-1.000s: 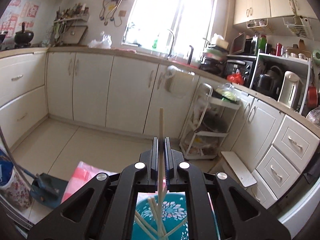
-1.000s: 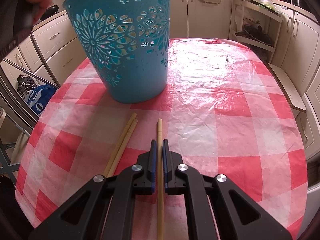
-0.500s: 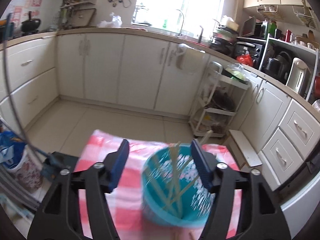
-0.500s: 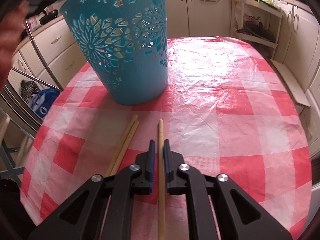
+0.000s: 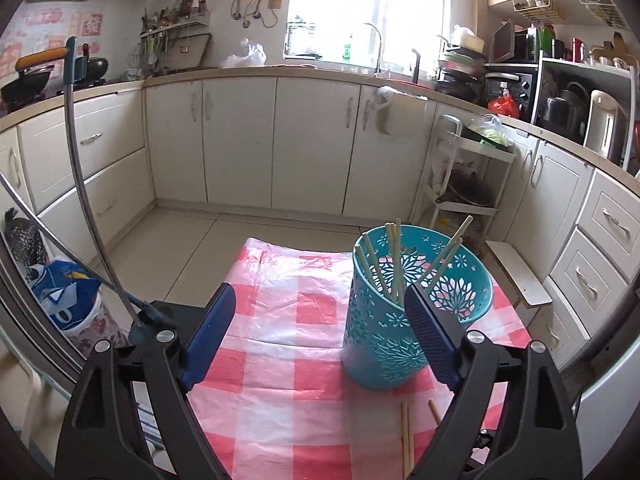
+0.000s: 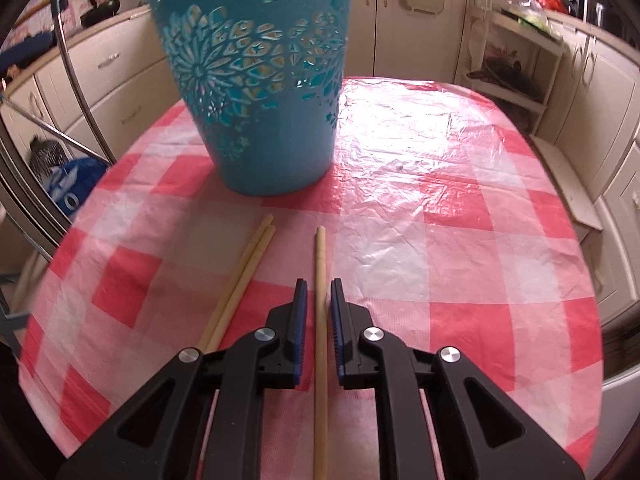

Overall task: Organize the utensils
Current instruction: 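Carry the right tool's chopstick over the basket and open it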

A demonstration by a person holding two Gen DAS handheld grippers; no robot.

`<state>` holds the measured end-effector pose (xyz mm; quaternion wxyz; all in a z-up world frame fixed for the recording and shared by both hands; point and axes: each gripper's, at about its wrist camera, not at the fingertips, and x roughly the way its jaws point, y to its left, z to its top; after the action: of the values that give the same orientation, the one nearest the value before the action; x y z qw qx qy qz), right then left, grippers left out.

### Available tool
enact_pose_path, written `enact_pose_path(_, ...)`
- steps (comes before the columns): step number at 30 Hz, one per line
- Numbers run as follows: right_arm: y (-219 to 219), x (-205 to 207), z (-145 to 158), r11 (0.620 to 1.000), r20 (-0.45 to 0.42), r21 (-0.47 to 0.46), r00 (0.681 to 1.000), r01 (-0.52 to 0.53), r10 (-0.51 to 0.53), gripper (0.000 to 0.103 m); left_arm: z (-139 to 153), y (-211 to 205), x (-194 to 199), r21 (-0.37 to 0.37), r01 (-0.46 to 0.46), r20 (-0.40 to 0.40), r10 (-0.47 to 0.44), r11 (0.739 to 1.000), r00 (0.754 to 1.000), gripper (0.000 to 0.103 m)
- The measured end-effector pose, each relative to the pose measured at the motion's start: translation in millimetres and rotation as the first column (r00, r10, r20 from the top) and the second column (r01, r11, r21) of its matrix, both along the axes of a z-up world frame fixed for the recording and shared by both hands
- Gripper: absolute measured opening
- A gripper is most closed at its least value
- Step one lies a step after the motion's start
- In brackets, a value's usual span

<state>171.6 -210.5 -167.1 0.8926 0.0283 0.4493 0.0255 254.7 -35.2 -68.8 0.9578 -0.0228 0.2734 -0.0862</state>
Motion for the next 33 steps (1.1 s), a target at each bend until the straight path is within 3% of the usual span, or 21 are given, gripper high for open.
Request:
enact_pose_path(25, -3, -1, -1, 1.0, 0.007, 0.004, 1.0, 0.01, -0.01, 0.011, 0, -9, 1, 0.047, 0.014, -0.008, -0.014, 0.999, 1.0, 0.089)
enact_pose_path(29, -12, -2, -1, 0.999, 0.003, 0.048, 1.0, 0.023, -0.023, 0.006, -2, -10, 2, 0.05, 0.014, -0.016, -0.013, 0.999, 1.0, 0.09)
enact_pose_path(33, -31, -4, -1, 0.975, -0.017, 0.217, 0.999, 0.051, -0.049, 0.006, -3, -7, 4, 0.038, 0.012, -0.028, -0.011, 0.999, 1.0, 0.09)
